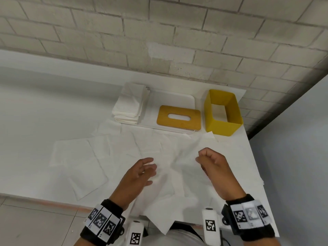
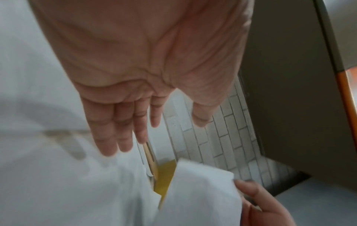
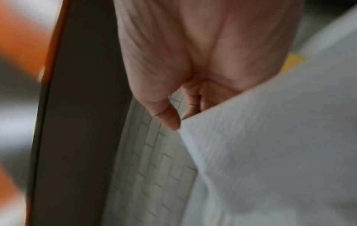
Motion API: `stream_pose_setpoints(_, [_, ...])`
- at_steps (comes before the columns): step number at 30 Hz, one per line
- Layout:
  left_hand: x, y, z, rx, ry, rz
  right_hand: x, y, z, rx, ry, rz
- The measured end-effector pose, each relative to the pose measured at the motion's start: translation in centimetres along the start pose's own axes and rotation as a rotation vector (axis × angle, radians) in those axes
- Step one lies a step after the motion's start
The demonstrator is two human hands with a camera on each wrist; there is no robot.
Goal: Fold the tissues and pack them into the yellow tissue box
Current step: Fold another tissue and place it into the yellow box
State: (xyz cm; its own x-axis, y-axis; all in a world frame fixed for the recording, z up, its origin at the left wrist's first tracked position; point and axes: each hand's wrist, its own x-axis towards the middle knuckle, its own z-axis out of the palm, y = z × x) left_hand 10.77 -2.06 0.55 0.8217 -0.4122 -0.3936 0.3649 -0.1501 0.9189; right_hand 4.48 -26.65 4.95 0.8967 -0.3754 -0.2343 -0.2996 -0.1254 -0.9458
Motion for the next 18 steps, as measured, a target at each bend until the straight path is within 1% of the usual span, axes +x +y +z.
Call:
stream_pose_setpoints(1, [0.1,0.3,0.2,-0.079,-0.046,-0.014,-0.4,-0.8,0.4,0.221,-0.088,0.013])
stream_pose_setpoints(2, [0.3,0.6,0.6,-0.162,-0.101,-0.041,-0.6,-1.4,0.8,0.369,-0.151,0.023])
stream_pose_setpoints(3, [0.3,1.2,1.0,-0.244,-0.159,-0.063,-0.6,-1.7,1.4,0.419,-0.189,0.033])
stream_pose_setpoints(5, [-0.1,2.5,1.8,-0.374,-0.25,-0.086,-0.5,-1.7,2.7,0.336,-0.227,0.071])
stream_pose_setpoints(8, [0.0,3.2,1.9,-0.52,-0.289,-0.124,-0.1,-0.6,4.0,0.184,-0.211,0.094])
stream_pose_setpoints(10, [0.2,2.9,1.5,-0.619,-0.297,-0.137,0.1,0.5,4.4,0.05,-0.16,0.046])
stream_pose_setpoints(11, [0.3,2.7,1.5,-0.64,-0.274,-0.132,0.2,0.9,4.5,-0.036,-0.144,0.019])
stream_pose_setpoints(13, [0.7,2.0,1.4,-0.583,-0.181,-0.111,0.1,1.5,4.9,-0.155,-0.156,0.004])
stream_pose_setpoints(15, [1.0,1.4,1.5,-0.477,-0.099,-0.087,0.4,2.1,5.2,-0.161,-0.146,0.065])
stream_pose_setpoints(16, [1.2,1.0,1.3,-0.449,-0.063,-0.092,0.7,2.6,5.2,-0.168,-0.089,0.086])
stream_pose_setpoints(17, [1.4,0.7,1.1,-0.447,-0.033,-0.109,1.4,3.2,5.0,-0.23,0.006,0.08])
stream_pose_setpoints(18, [1.4,0.7,0.9,-0.451,-0.007,-0.125,2.1,3.9,4.9,-0.353,0.093,0.059])
